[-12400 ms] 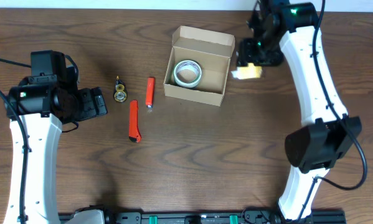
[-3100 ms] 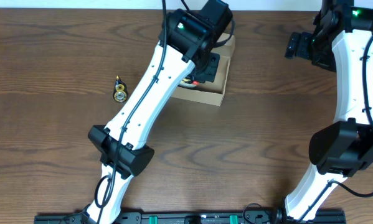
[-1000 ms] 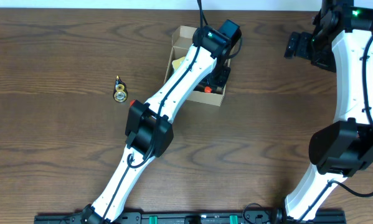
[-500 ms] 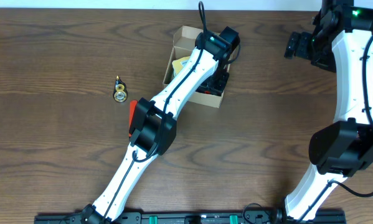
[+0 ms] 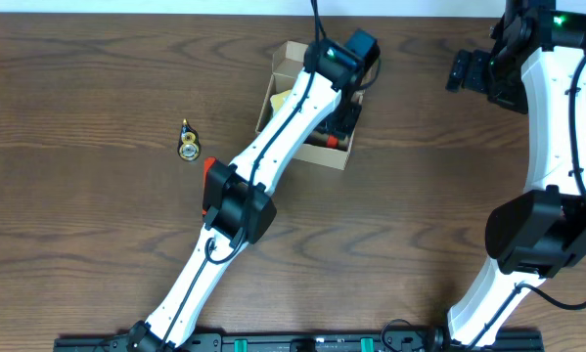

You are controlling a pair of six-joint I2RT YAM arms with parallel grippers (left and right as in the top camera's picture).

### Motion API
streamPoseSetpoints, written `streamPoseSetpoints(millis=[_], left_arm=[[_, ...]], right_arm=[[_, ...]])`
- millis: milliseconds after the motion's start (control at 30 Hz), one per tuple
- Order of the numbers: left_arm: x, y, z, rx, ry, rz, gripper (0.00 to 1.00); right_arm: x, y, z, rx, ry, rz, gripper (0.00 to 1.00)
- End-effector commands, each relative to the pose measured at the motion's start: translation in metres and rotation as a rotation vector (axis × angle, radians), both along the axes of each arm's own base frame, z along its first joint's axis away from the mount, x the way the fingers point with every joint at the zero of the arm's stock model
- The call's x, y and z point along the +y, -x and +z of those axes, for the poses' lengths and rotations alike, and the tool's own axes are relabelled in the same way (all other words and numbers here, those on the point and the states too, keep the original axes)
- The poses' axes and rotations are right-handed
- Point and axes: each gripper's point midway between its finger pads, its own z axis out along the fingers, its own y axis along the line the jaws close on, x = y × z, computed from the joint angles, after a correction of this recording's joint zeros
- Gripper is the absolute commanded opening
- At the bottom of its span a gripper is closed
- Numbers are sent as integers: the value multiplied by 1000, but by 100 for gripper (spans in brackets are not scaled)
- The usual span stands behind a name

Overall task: Pack container
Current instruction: 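Move the left gripper back to the correction tape dispenser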

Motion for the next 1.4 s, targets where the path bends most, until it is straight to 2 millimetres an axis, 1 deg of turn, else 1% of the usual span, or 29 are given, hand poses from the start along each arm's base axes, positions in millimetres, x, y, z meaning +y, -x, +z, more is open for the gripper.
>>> streamPoseSetpoints(millis=[0, 100, 167, 267, 400, 467, 567, 600, 667, 767, 800, 833, 867, 933, 1000, 1133, 1200, 1300, 1367], left_arm=[[13, -11, 37, -112, -20, 24, 39], [32, -9, 65, -182, -73, 41, 40], [35, -10, 82, -225, -61, 28, 43], [46, -12, 110, -296, -63, 62, 43], [71, -12, 151, -380, -65, 107, 47], [92, -9, 174, -420, -84, 135, 48], [132, 2, 205, -464, -144, 187, 49], [148, 9, 215, -477, -171, 208, 50], [175, 25, 230, -483, -199, 244, 52], [223, 52, 243, -464, -222, 332, 52], [236, 59, 243, -447, -219, 372, 52], [253, 69, 238, -402, -201, 416, 52], [259, 72, 234, -378, -192, 434, 51], [276, 78, 216, -288, -164, 486, 50], [287, 74, 192, -207, -150, 506, 51], [295, 55, 146, -107, -124, 492, 56], [297, 45, 125, -65, -120, 482, 62], [293, 35, 99, 4, -97, 456, 66], [292, 29, 78, 58, -98, 454, 69]], right_arm=[[1, -1, -3, 4, -16, -20, 99], [1, -1, -3, 4, -17, -20, 99], [1, 0, -3, 5, -17, -20, 99], [1, 0, -3, 8, -18, -20, 99], [2, 1, -4, 11, -18, -20, 99], [2, 1, -4, 11, -18, -20, 99], [2, 1, -4, 11, -18, -20, 99], [2, 1, -4, 11, -18, -20, 99], [2, 1, -4, 11, -18, -20, 99], [1, 1, -3, 9, -18, -20, 99], [1, 0, -3, 8, -18, -20, 99], [1, 0, -3, 7, -18, -20, 99], [1, 0, -3, 7, -17, -20, 99], [1, -1, -3, 4, -17, -20, 99], [1, -1, -3, 1, -17, -20, 99], [1, -2, -3, 0, -17, -20, 99], [1, -2, -3, 0, -17, -20, 99], [1, -2, -3, 0, -19, -26, 99], [1, -1, -3, 0, -19, -27, 99]])
